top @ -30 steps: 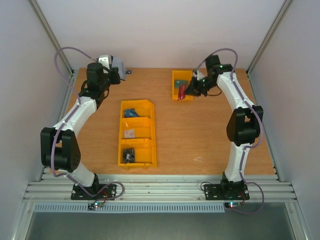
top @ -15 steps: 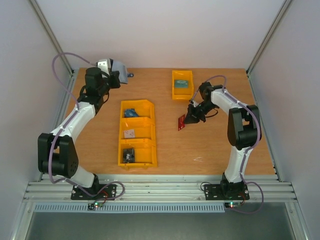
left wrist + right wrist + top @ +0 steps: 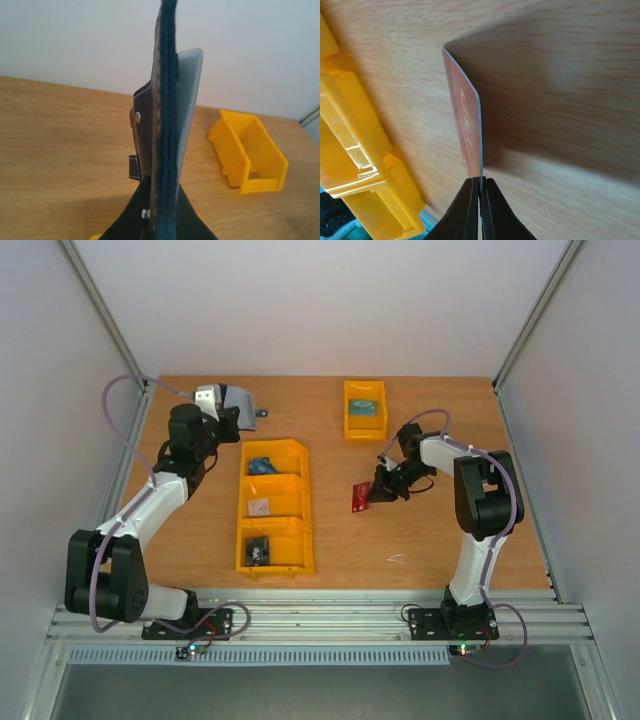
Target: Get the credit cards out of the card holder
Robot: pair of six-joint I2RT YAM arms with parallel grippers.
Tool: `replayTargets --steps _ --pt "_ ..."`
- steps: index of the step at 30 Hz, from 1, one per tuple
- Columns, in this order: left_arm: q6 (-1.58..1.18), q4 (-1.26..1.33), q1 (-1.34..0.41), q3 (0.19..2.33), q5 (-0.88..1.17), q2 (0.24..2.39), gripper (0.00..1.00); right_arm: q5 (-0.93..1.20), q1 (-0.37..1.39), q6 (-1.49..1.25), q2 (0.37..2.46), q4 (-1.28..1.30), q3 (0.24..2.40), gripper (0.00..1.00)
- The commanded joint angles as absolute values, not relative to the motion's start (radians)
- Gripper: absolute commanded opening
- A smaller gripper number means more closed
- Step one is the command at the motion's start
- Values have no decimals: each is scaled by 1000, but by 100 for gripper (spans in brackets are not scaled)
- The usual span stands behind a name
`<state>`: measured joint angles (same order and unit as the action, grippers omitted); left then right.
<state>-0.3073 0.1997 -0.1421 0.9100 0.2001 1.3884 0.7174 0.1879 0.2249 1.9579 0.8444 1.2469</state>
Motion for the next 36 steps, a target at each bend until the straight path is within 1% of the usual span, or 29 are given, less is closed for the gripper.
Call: replayTargets --steps 1,8,12,18,22,30,36 --pt "-314 325 -163 877 225 1330 0 699 186 209 1933 773 1201 1" --pt "-311 301 -166 845 242 1272 0 684 186 238 1940 763 1197 1" --pt "-329 299 -175 835 250 1267 0 674 201 239 1978 767 1244 1" --pt "-323 313 -197 830 248 1256 0 723 325 146 2022 704 1288 1" --pt "-321 309 -198 824 244 1249 0 677 403 153 2077 767 1360 1" --pt "-326 323 -199 809 240 1242 0 603 402 116 2102 858 1371 1" --pt "-329 320 -198 796 238 1232 0 553 396 78 2105 874 1352 1"
